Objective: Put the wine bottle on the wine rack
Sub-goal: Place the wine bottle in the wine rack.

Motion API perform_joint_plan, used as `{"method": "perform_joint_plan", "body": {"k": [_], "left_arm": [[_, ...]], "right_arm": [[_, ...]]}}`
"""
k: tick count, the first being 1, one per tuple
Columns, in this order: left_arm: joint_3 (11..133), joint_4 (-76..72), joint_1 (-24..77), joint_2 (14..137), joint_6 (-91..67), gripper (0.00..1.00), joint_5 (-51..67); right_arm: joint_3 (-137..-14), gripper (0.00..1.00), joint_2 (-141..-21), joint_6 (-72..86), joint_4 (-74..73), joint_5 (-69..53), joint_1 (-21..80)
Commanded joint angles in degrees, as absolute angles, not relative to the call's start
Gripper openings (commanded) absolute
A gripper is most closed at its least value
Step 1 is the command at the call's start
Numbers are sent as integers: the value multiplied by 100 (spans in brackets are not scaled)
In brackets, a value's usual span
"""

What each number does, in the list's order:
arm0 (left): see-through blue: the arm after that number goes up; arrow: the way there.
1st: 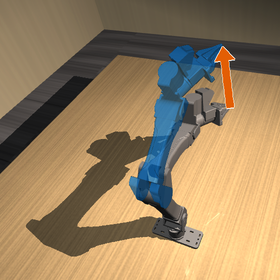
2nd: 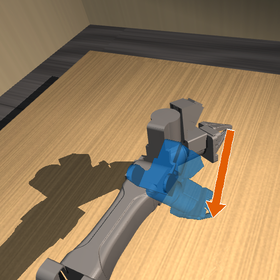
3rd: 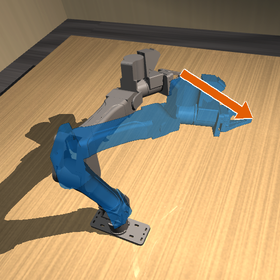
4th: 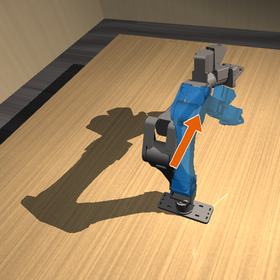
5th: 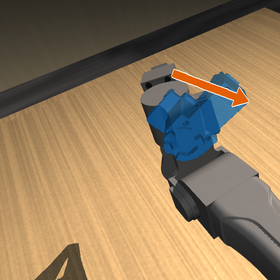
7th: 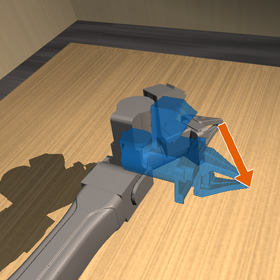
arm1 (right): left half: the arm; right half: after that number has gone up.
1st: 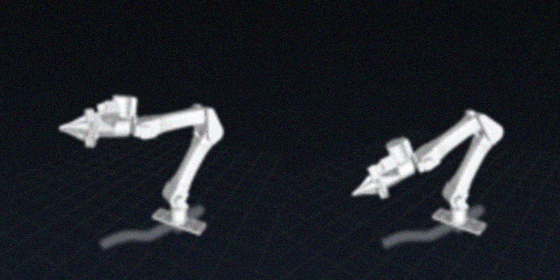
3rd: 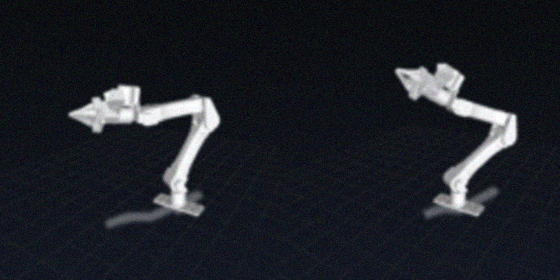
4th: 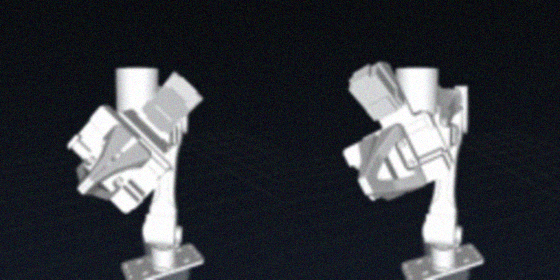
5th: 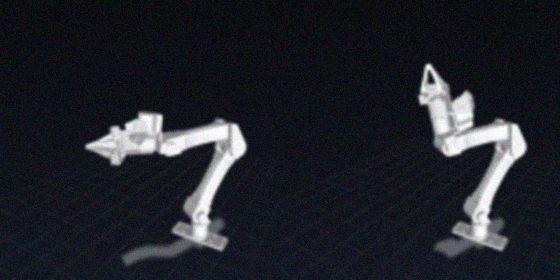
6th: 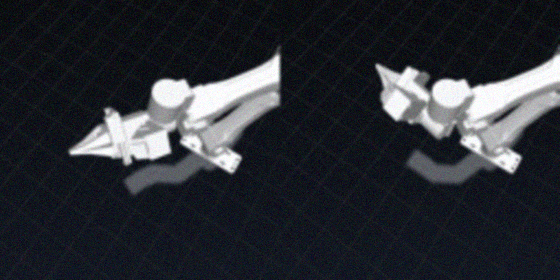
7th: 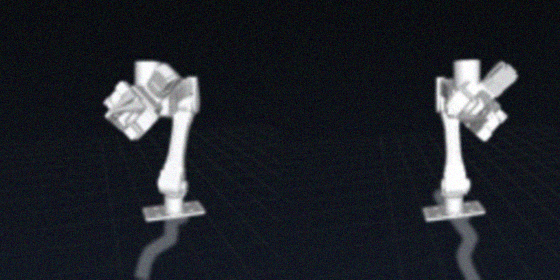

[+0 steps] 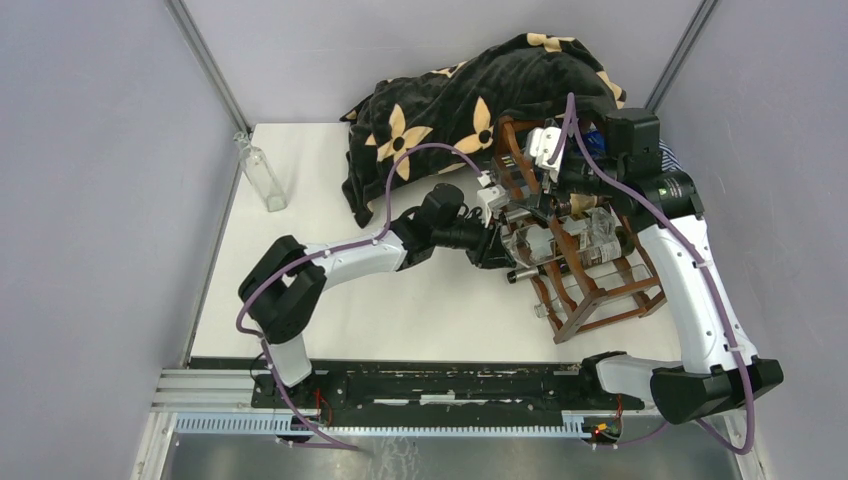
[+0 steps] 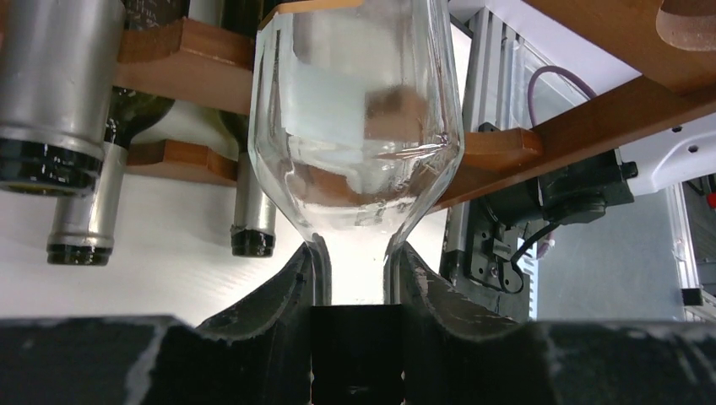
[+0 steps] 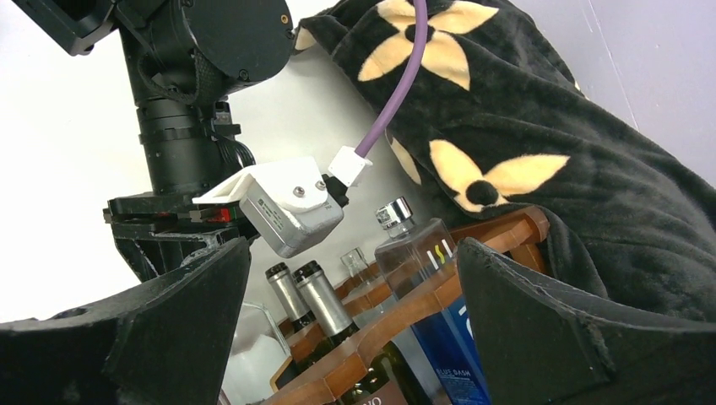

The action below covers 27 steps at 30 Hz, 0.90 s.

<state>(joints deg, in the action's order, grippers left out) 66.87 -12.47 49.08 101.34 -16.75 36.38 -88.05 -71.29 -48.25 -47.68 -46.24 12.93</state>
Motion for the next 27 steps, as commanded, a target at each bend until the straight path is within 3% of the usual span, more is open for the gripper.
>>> {"method": "perform_joint_plan", "body": {"k": [1, 27], "left_arm": [[7385, -2757, 4975, 10096, -1329, 2, 3764], [9000, -2823, 5086, 11471, -1906, 2, 3928]], "right_arm": [[-9038, 98, -7176, -4811, -4661, -4805, 1194], [-8807, 98, -7093, -4656, -4446, -5053, 993]]}}
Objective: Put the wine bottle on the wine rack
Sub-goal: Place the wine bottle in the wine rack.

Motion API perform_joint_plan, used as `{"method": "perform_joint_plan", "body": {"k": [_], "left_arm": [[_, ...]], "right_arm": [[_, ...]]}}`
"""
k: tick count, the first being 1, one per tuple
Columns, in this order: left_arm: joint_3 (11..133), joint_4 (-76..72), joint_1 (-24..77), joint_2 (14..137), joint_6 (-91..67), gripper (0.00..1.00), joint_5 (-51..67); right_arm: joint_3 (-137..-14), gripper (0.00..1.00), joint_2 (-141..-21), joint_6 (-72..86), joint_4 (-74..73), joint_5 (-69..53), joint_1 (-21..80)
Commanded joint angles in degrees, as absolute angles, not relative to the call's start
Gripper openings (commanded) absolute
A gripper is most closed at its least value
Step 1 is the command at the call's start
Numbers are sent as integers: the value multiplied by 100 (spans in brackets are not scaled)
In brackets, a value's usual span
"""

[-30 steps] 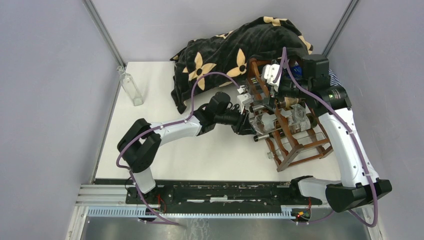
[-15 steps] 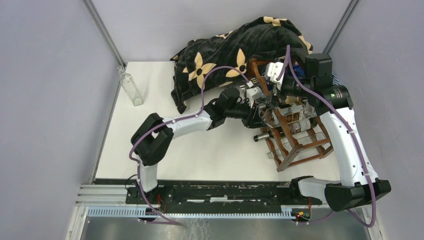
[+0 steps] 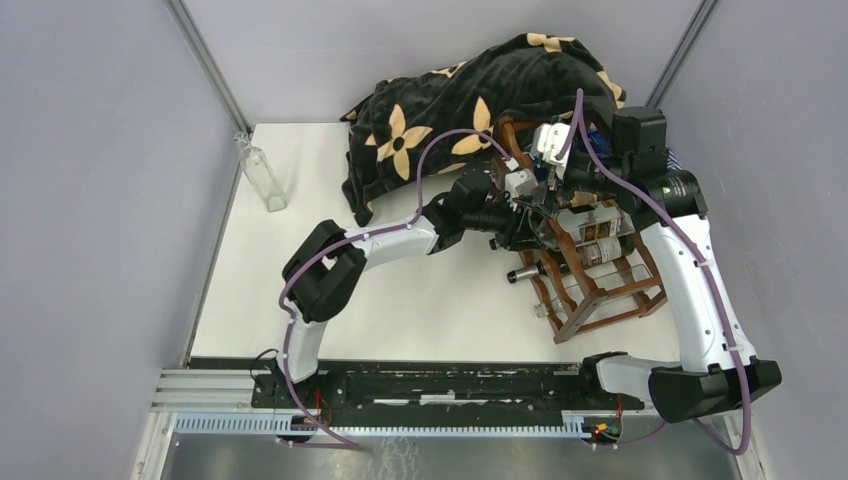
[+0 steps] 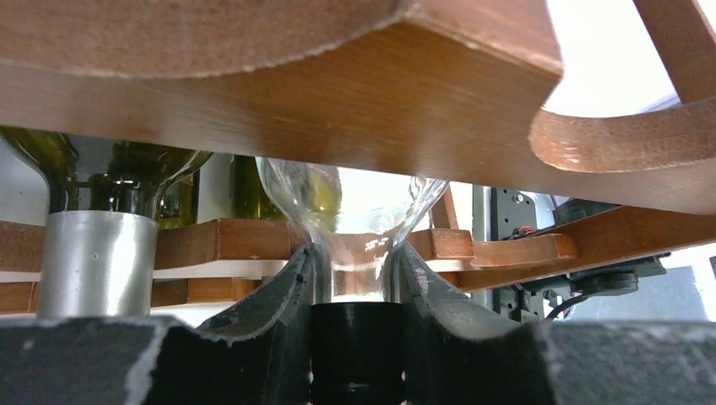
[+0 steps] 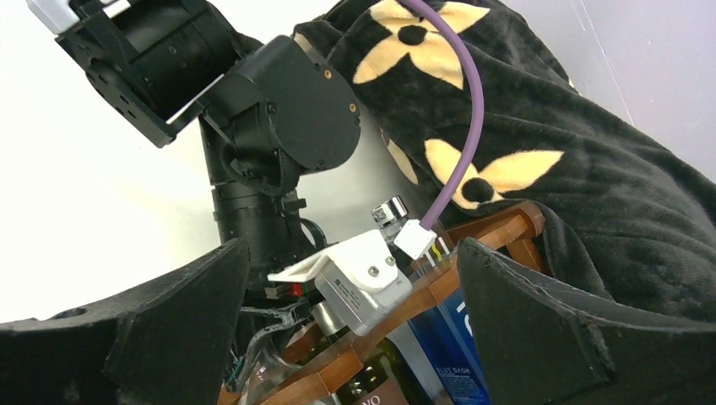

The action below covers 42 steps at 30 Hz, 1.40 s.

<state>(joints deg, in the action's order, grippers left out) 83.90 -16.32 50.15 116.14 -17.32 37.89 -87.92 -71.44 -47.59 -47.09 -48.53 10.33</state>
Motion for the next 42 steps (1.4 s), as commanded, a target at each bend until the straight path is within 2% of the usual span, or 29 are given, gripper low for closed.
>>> {"method": "perform_joint_plan", "body": {"k": [1, 13, 16, 21, 24, 32, 42], "left_arm": [[9025, -2812, 5101, 11489, -1923, 2, 3896], [9429, -2406, 5211, 11860, -2008, 4, 3522], [9452, -2326, 5212, 11895, -1985, 10, 3402], [9445, -2065, 5227, 11857, -1966, 38, 3131], [9382, -1964, 5238, 11772, -1931, 48, 3031], [9245, -1792, 5255, 11516, -1816, 61, 2781], [8986, -1423, 5265, 10897, -1587, 63, 1984]], "right_arm": [[-8807, 98, -7093, -4650, -4442, -5063, 986], [-8754, 98, -7132, -4592, -4354, -5150, 954], [-8736, 98, -7128, -4588, -4340, -5164, 950], [-8680, 98, -7105, -4588, -4310, -5181, 938], [-8649, 98, -7086, -4588, -4314, -5208, 926], [-8587, 98, -7024, -4597, -4285, -5282, 906], [-8517, 98, -6935, -4713, -4363, -5350, 892]]}}
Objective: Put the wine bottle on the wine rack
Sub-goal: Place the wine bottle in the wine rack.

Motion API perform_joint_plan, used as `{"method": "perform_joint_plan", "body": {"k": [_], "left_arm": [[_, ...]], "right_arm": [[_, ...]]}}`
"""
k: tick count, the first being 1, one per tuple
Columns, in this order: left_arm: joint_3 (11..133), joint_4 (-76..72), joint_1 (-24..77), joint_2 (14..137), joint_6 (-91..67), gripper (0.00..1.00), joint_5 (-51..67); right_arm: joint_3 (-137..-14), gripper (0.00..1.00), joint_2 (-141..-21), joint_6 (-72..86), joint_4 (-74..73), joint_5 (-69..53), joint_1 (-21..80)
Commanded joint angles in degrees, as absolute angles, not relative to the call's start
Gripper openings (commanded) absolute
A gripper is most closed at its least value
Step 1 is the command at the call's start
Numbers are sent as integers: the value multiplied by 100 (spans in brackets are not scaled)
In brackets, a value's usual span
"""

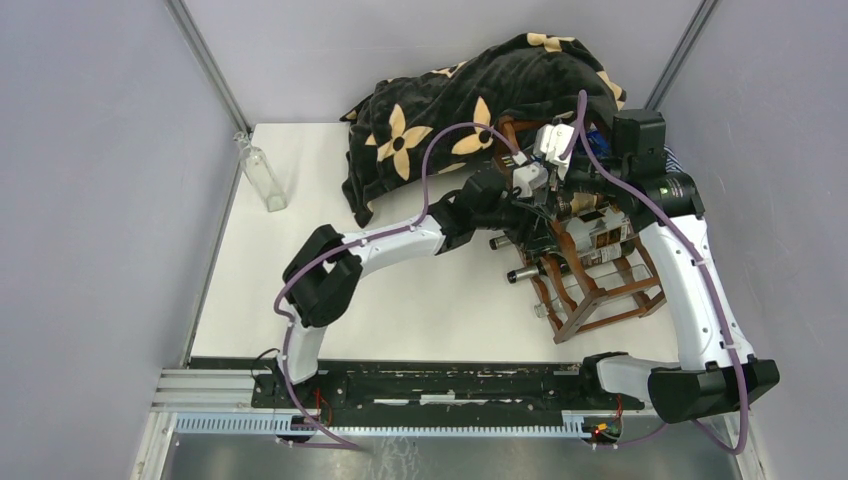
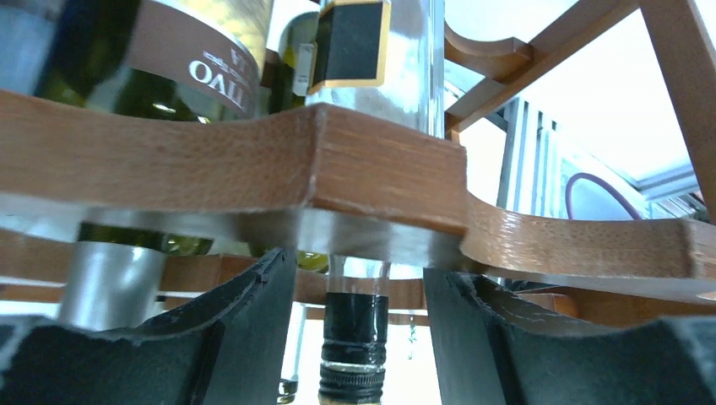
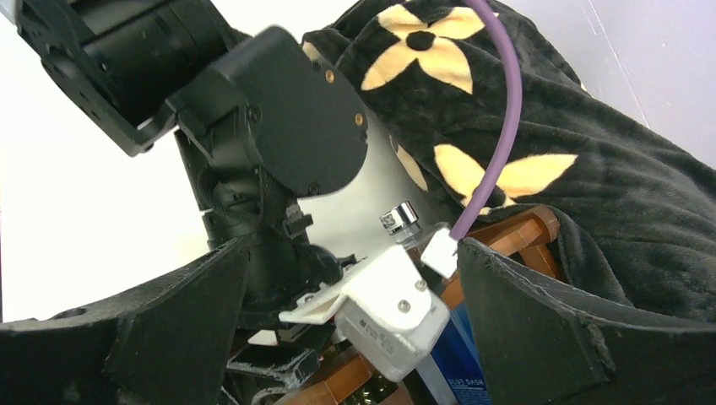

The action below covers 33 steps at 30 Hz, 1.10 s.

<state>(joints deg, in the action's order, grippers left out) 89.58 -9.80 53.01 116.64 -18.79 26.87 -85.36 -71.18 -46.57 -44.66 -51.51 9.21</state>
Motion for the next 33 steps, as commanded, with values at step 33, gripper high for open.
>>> {"method": "perform_joint_plan", "body": {"k": [33], "left_arm": [[6038, 840, 4910, 6810, -310, 81, -2201]], "right_arm": [[-7840, 98, -6562, -4878, -4213, -6841, 892]]}}
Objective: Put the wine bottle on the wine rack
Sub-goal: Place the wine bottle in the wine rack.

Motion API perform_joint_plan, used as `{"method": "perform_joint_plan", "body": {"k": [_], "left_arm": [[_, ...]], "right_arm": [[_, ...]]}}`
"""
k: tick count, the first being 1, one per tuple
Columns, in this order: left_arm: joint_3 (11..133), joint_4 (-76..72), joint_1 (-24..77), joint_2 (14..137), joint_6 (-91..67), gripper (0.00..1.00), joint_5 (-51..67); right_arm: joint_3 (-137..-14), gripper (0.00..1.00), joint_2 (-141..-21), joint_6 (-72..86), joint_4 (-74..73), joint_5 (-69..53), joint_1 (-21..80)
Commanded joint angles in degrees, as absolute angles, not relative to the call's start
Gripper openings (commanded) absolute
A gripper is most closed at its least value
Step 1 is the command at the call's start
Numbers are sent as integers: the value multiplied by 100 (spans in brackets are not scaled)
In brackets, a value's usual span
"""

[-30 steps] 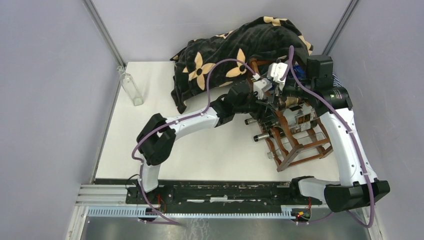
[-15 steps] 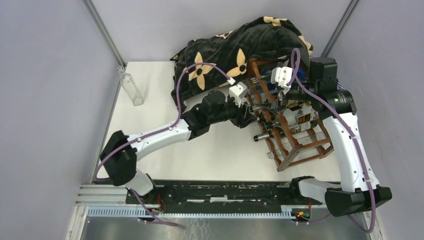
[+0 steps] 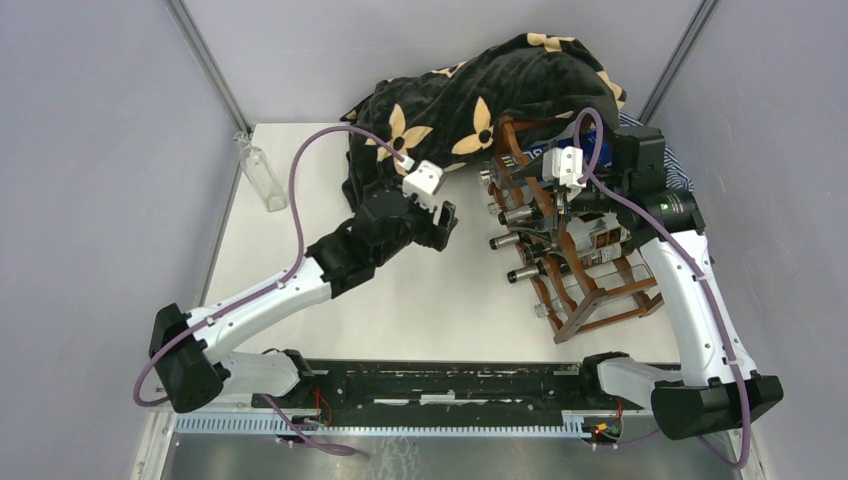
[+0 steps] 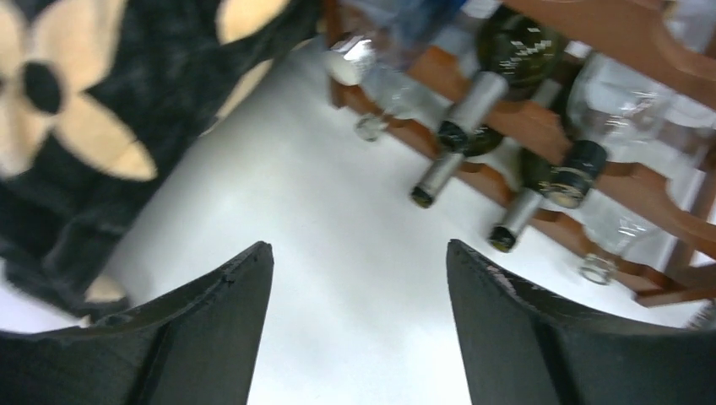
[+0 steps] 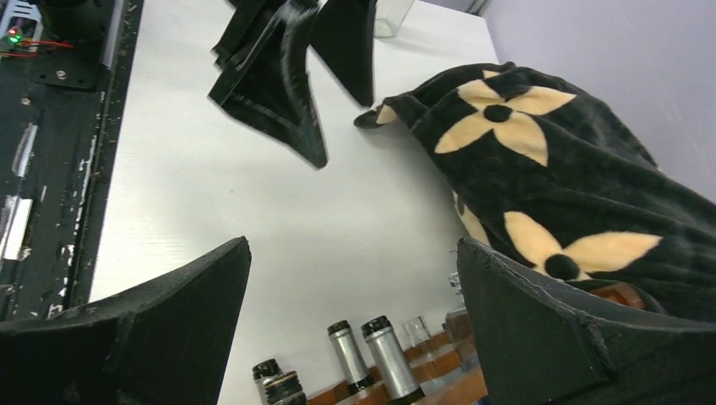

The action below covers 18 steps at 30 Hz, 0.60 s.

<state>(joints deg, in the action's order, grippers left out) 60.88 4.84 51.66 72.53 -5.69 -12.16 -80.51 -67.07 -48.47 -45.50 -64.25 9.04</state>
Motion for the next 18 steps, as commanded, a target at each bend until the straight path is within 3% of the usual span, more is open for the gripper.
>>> {"method": "perform_joint_plan", "body": {"k": [1, 9, 18], "left_arm": [[6004, 875, 4765, 6690, -391, 85, -2241], [5682, 789, 2324, 5647, -1446, 100, -1283], [6370, 1144, 448, 5964, -1612, 100, -1102]], "right_arm": [[-7753, 98, -6550, -4878, -4165, -6874, 888], [-7514, 98, -6528, -4405, -3338, -6760, 1071], [-7400, 98, -6942, -2964, -1703, -4417, 2728]]}}
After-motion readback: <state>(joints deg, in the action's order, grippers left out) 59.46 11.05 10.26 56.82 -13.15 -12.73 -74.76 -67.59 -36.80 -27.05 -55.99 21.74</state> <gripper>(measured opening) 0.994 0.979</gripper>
